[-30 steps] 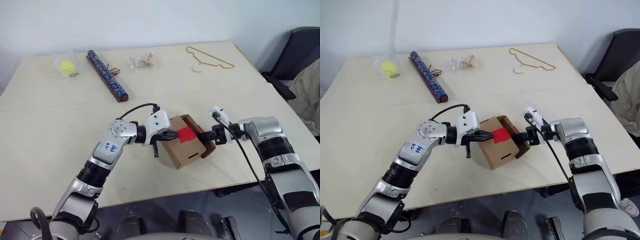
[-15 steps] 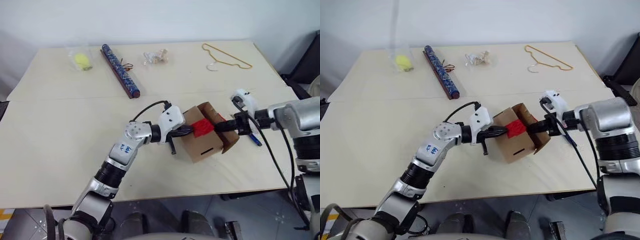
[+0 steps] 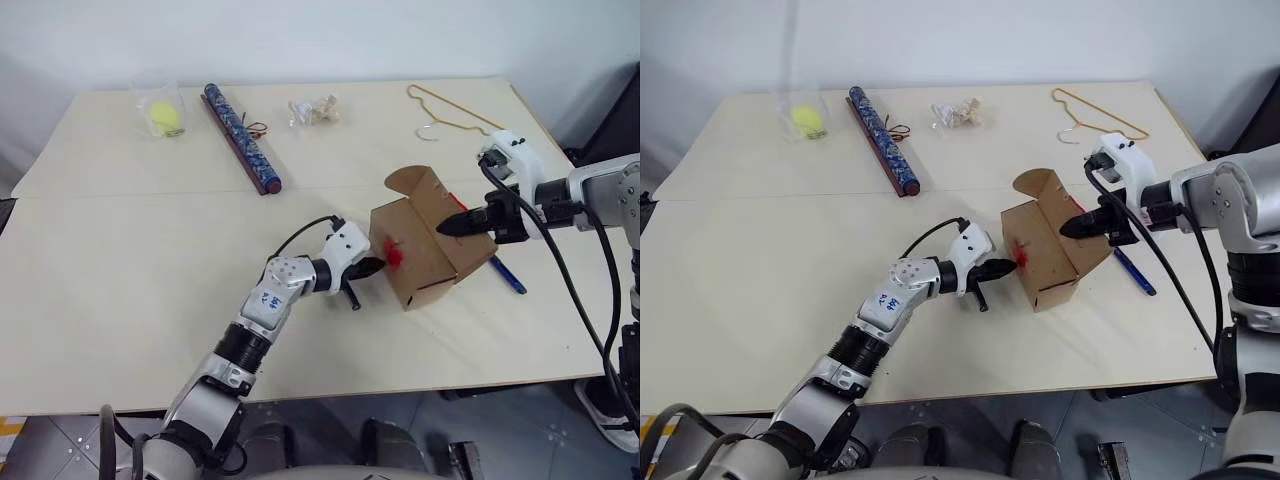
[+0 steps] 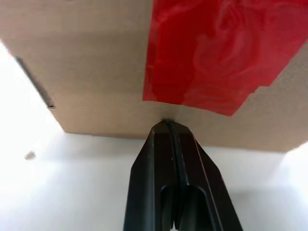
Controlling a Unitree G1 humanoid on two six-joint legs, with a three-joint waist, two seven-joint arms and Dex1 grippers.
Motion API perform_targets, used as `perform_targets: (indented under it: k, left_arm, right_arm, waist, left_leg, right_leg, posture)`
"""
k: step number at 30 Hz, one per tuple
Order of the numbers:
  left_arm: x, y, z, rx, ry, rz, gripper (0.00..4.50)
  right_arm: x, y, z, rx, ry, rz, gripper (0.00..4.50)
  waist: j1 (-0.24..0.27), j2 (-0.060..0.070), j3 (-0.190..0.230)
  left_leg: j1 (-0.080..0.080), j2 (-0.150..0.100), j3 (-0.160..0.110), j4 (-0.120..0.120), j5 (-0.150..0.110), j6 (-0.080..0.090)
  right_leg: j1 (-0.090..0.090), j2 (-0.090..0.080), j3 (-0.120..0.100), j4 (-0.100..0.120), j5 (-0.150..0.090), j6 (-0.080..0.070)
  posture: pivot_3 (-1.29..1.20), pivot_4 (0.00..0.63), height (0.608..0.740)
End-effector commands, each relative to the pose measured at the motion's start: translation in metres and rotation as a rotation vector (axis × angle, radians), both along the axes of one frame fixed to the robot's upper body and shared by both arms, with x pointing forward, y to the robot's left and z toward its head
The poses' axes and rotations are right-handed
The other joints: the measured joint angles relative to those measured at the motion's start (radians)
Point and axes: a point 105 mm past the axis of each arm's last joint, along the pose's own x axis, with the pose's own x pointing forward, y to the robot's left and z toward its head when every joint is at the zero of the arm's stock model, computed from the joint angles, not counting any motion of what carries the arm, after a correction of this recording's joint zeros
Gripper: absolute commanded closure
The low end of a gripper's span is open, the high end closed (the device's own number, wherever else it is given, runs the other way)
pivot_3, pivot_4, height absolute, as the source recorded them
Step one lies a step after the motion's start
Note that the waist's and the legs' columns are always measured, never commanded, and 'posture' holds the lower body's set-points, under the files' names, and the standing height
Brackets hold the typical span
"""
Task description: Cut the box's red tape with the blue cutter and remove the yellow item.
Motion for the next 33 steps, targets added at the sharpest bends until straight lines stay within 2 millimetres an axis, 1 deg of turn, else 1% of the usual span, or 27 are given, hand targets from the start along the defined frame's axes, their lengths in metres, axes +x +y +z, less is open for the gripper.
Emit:
perform_targets:
  k: [1,6,10,13,17,20,23,24,26,30,33]
  left_arm:
    - [0.001,-0.009,0.025,-0.054,-0.087,-0.016,4.5]
    - [0.001,-0.005,0.022,-0.047,-0.082,-0.012,4.5]
    - [0.0,-0.003,0.022,-0.034,-0.082,-0.023,4.5]
    - [-0.004,0.003,0.027,-0.008,-0.101,-0.061,4.5]
    - [-0.02,0.012,0.05,-0.009,-0.117,-0.156,4.5]
    - [-0.034,0.012,0.067,-0.008,-0.131,-0.241,4.5]
    - [-0.045,0.0,0.095,-0.095,-0.155,-0.307,4.5]
    - [-0.045,-0.005,0.101,-0.113,-0.168,-0.313,4.5]
    - [-0.043,-0.013,0.107,-0.131,-0.179,-0.312,4.5]
    - [-0.032,-0.03,0.099,-0.117,-0.174,-0.288,4.5]
    - [-0.025,-0.032,0.08,-0.02,-0.182,-0.27,4.5]
  right_arm:
    - [-0.003,0.006,0.001,-0.004,-0.018,0.024,4.48]
    - [-0.003,0.002,-0.005,-0.075,-0.042,-0.002,4.48]
    - [0.0,0.005,-0.003,-0.092,-0.075,-0.009,4.48]
    - [0.001,0.007,-0.001,-0.123,-0.105,-0.01,4.48]
    - [0.002,0.008,0.005,-0.148,-0.147,-0.021,4.48]
    - [0.003,0.007,0.008,-0.156,-0.172,-0.038,4.48]
    - [0.002,0.008,0.012,-0.163,-0.195,-0.047,4.48]
    - [0.002,0.008,0.012,-0.163,-0.199,-0.05,4.48]
    - [0.002,0.008,0.013,-0.162,-0.206,-0.054,4.48]
    - [0.001,0.01,0.015,-0.162,-0.223,-0.048,4.48]
    - [-0.001,0.01,0.015,-0.162,-0.229,-0.04,4.48]
  waist:
    - [-0.001,0.0,0.0]
    - [-0.002,0.0,0.0]
    - [-0.003,0.0,0.0]
    - [-0.009,0.0,0.0]
    - [-0.02,0.0,0.0]
    - [-0.023,0.0,0.0]
    - [-0.02,0.0,0.0]
    - [-0.019,0.0,0.0]
    - [-0.018,0.0,0.0]
    - [-0.021,0.0,0.0]
    - [-0.025,0.0,0.0]
  left_leg:
    - [0.0,0.0,0.0,0.0,0.0,0.0]
    - [0.0,0.0,0.0,0.0,0.0,0.0]
    - [0.0,0.0,0.0,0.0,0.0,0.0]
    - [0.001,0.0,0.0,0.0,0.0,0.0]
    - [0.0,0.0,0.0,0.0,0.0,0.0]
    - [0.0,0.0,0.0,0.0,0.0,0.0]
    - [0.0,0.0,0.0,0.0,0.0,0.0]
    - [0.0,0.0,0.0,0.001,0.001,0.0]
    - [0.0,0.0,-0.001,0.001,0.001,0.0]
    - [0.001,0.0,0.0,0.001,0.001,0.0]
    - [0.001,0.0,0.0,0.0,0.001,0.0]
  right_leg:
    - [0.0,0.0,0.0,0.0,0.0,0.0]
    - [0.0,0.0,0.0,0.0,0.0,0.0]
    - [0.0,0.0,0.0,0.0,0.0,0.0]
    - [0.0,0.0,0.0,0.001,0.0,0.0]
    - [0.0,0.0,0.0,0.002,0.0,0.0]
    - [0.0,0.0,0.0,0.002,0.0,0.0]
    - [0.0,0.0,0.0,0.002,0.0,0.0]
    - [0.001,0.0,0.0,0.002,0.0,0.0]
    - [0.001,0.0,0.0,0.001,0.0,0.0]
    - [0.001,0.0,0.0,0.001,0.0,0.001]
    - [0.001,0.0,0.0,0.001,0.0,0.001]
  posture:
    - [0.0,0.15,0.74]
    - [0.0,0.15,0.74]
    - [0.0,0.15,0.74]
    - [0.0,0.15,0.74]
    - [0.0,0.15,0.74]
    - [0.0,0.15,0.74]
    - [0.0,0.15,0.74]
    - [0.0,0.15,0.74]
    - [0.0,0.15,0.74]
    - [0.0,0.15,0.74]
    - [0.0,0.15,0.74]
